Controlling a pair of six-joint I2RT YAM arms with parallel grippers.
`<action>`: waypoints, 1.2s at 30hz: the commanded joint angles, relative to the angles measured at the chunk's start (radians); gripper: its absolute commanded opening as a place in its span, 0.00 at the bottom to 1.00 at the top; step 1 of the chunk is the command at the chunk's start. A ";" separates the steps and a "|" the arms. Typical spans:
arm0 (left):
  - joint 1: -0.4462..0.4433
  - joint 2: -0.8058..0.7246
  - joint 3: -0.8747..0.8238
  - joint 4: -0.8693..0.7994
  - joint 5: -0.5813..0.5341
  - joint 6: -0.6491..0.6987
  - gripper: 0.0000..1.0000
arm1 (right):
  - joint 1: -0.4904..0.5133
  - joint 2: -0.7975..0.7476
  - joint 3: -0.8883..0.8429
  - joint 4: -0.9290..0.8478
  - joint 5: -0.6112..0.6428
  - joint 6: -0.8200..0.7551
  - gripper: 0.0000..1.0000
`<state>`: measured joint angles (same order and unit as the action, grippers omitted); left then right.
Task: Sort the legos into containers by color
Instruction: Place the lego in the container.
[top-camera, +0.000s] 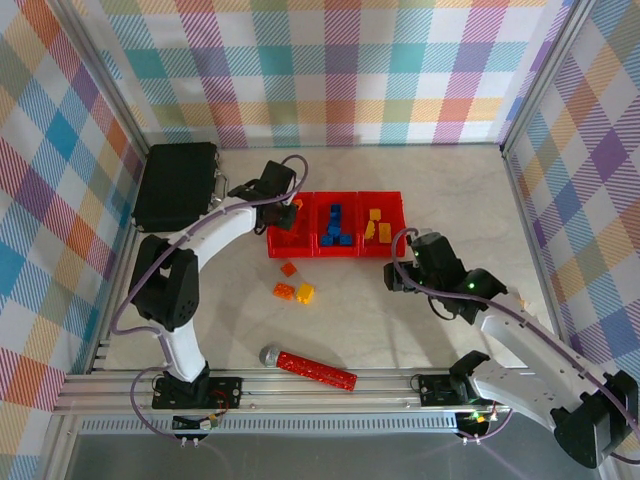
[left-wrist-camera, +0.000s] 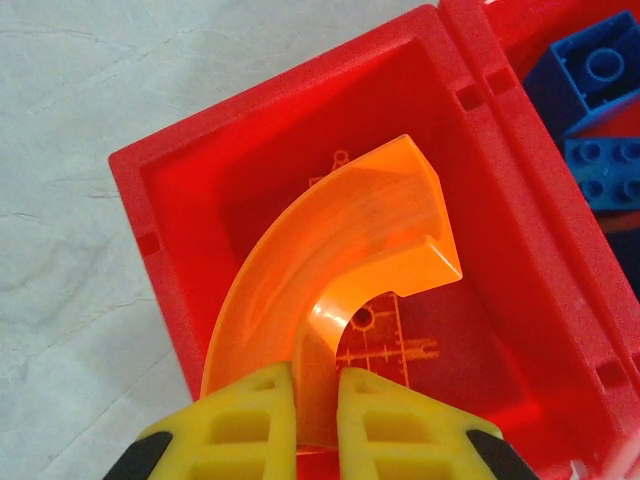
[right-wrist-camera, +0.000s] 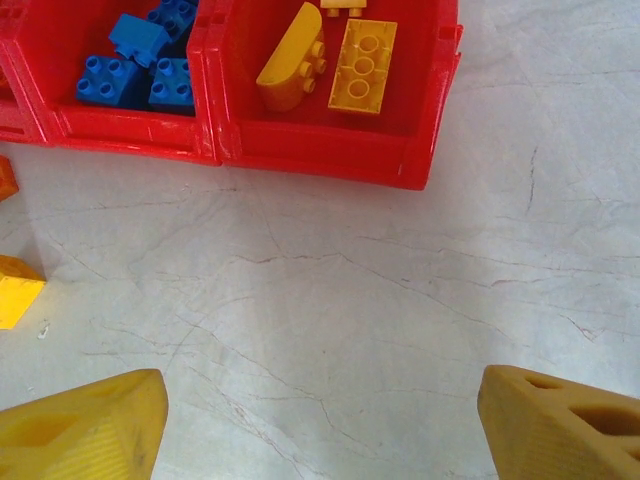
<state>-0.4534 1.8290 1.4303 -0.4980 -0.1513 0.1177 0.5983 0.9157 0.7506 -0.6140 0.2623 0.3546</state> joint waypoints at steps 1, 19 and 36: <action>0.013 0.026 0.062 0.017 -0.006 -0.075 0.13 | -0.008 -0.033 -0.013 -0.029 0.010 0.013 0.81; 0.013 -0.122 -0.070 0.100 0.002 -0.179 0.61 | -0.012 -0.021 -0.015 -0.033 -0.005 0.031 0.84; 0.013 -0.914 -0.499 -0.012 -0.107 -0.289 0.99 | 0.015 0.276 0.022 0.048 -0.293 0.407 0.88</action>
<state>-0.4488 1.0027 0.9737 -0.4076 -0.2474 -0.1246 0.5934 1.1694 0.7547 -0.6044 0.0505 0.6037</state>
